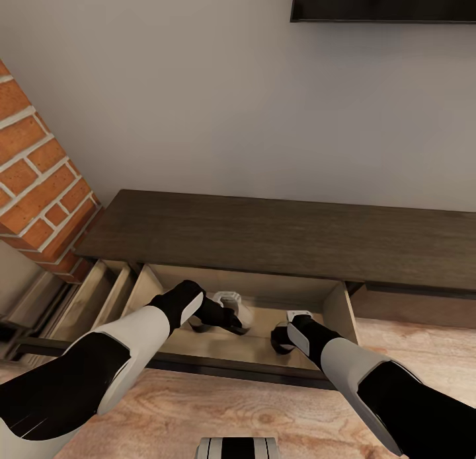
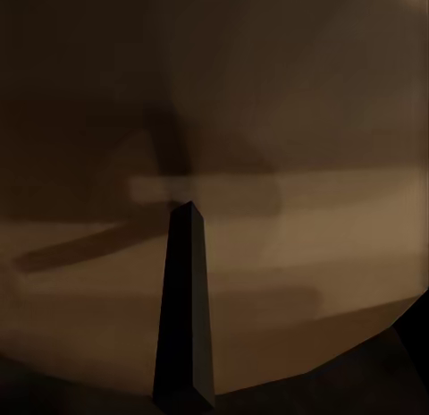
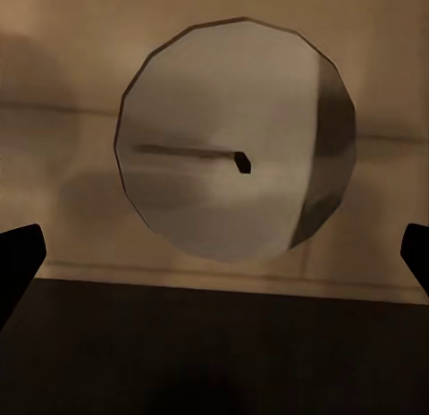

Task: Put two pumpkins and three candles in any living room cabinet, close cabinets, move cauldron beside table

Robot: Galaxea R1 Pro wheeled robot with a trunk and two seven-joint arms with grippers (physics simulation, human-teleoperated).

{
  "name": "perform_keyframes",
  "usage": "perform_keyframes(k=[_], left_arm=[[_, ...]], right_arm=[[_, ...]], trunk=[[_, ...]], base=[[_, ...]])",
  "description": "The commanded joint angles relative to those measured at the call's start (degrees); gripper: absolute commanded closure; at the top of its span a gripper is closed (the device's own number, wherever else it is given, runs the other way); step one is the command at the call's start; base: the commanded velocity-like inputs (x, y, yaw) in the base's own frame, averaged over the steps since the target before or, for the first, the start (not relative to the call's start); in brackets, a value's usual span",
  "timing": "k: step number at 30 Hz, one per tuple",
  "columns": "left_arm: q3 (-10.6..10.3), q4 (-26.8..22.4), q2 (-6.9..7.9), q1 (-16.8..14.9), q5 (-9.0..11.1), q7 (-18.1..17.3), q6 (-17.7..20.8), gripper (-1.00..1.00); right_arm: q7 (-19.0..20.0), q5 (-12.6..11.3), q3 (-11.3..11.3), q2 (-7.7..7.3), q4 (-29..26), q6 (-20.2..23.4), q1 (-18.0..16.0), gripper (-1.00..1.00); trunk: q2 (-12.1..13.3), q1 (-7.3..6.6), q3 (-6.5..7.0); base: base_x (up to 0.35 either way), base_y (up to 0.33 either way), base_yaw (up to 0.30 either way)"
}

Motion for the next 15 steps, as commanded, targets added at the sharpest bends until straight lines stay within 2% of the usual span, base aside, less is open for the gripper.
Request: perform_keyframes(k=[1, 15], left_arm=[[-0.22, -0.01, 0.00, -0.04, 0.34, -0.04, 0.23, 1.00], [-0.22, 0.04, 0.00, -0.04, 0.34, -0.04, 0.23, 1.00]], right_arm=[[-0.36, -0.61, 0.48, -0.02, -0.12, 0.28, 0.00, -1.00], [-0.54, -0.54, 0.36, -0.12, -1.90, 0.66, 0.03, -1.00]], trunk=[[-0.02, -0.01, -0.04], [-4.83, 2.63, -2.19]], base=[[0.000, 0.000, 0.000], [0.000, 0.000, 0.000]])
